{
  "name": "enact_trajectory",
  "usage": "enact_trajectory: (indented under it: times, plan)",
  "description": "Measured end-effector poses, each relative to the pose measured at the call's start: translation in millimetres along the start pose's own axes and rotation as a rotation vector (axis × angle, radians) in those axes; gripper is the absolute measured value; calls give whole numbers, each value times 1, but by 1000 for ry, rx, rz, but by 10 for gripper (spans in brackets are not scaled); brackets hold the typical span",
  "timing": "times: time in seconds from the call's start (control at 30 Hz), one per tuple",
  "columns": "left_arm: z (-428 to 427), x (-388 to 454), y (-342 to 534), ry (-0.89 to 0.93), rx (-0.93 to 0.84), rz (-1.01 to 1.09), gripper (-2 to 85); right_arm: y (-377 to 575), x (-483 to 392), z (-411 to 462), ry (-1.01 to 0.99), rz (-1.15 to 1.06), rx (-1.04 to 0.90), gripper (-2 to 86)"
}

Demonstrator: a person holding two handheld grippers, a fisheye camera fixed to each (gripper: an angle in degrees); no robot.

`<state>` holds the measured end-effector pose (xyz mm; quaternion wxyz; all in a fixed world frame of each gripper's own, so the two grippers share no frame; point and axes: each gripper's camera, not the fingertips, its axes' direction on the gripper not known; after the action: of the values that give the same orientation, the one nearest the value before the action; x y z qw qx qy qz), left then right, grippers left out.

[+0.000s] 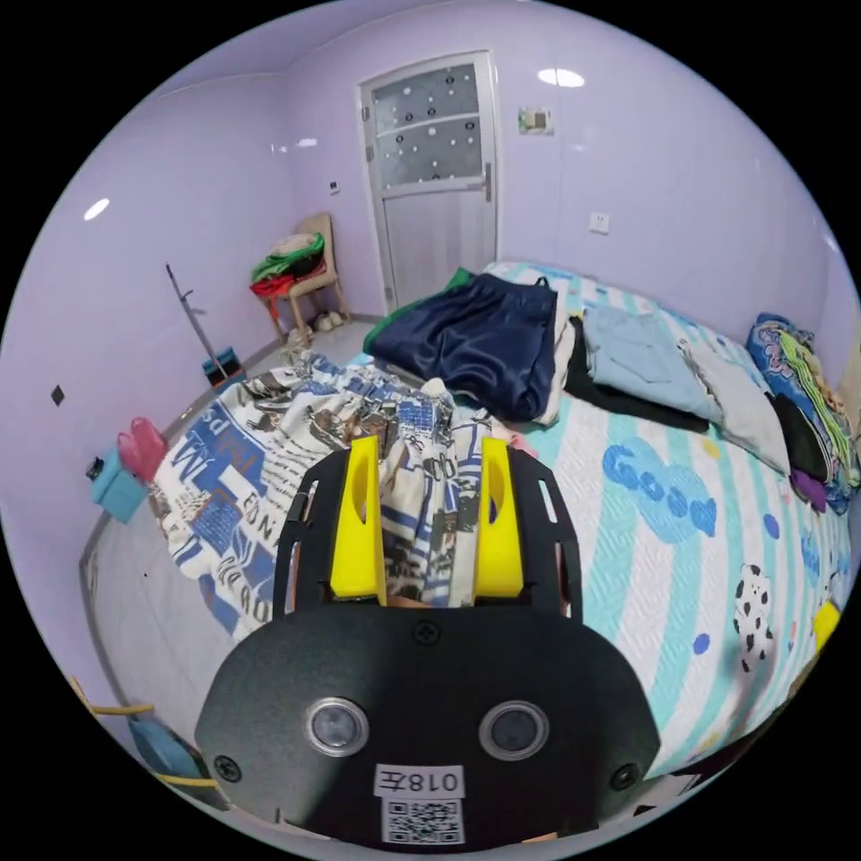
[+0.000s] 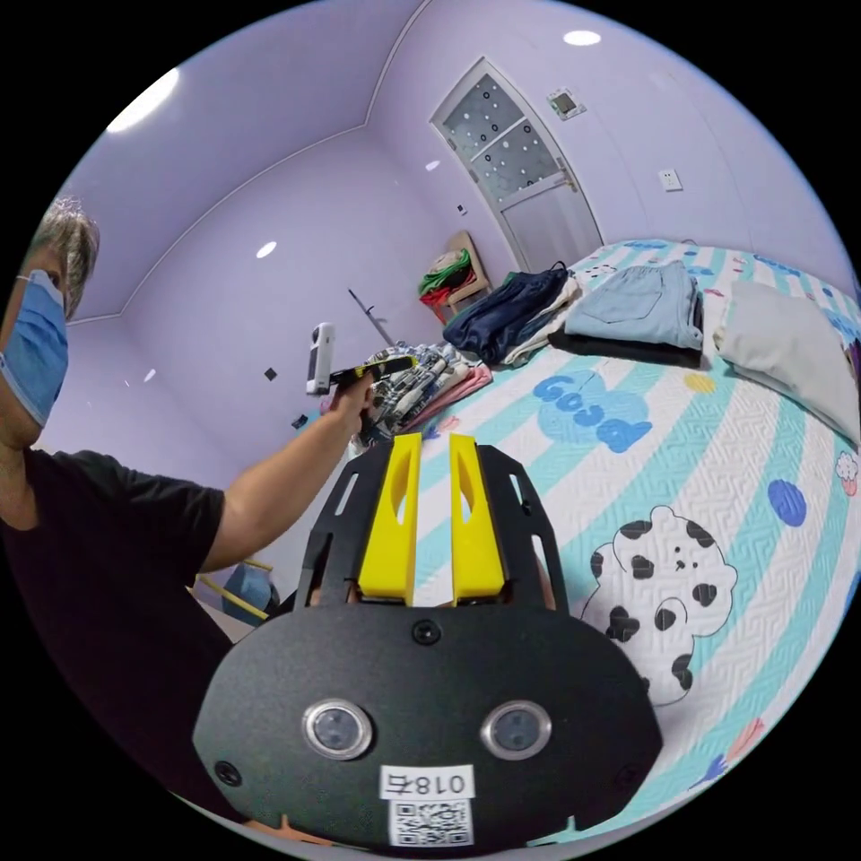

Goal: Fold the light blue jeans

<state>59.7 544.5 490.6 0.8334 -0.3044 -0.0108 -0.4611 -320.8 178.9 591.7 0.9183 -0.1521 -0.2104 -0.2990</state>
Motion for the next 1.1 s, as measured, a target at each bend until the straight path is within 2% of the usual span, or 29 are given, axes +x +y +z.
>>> enact_trajectory:
  times: [0.1,0.17,0.2,0.27,0.33,0.37,0.4,0.5,0.6,0.7,0.77,0.87,0.93,1.1]
  plan:
    - [33,-31,10,22,-142,-94,132,10,-15,-4,48,5,-9,55]
    - [25,-64,28,99,-93,-220,86,15,-22,-6,77,11,-7,49]
    - [17,-92,45,221,-39,-339,39,18,-25,-8,92,14,-1,44]
    - [7,-133,79,411,60,-507,7,19,-29,-7,101,19,14,36]
    - [-2,-168,118,557,155,-633,-2,16,-32,2,82,30,36,31]
    - [-12,-188,145,658,277,-688,-5,14,-33,6,70,31,40,31]
    - [-23,-206,174,766,396,-731,-7,10,-36,16,46,28,44,34]
    - [-45,-243,243,971,596,-789,-8,-6,-47,58,-11,4,0,60]
    - [-65,-269,308,1106,750,-807,-9,-23,-62,114,-116,-9,-56,86]
    - [-77,-291,385,1207,965,-925,-9,-37,-72,177,-174,16,-115,102]
    - [-77,-301,429,1233,1036,-1018,-9,-43,-72,216,-210,74,-162,112]
    - [-79,-314,479,1183,984,-1087,-9,-46,-70,278,-311,202,-270,131]
    - [-83,-322,493,1153,927,-1049,-9,-47,-85,307,-369,232,-295,136]
    - [-91,-340,506,1121,816,-864,-8,-65,-152,318,-333,26,-248,136]
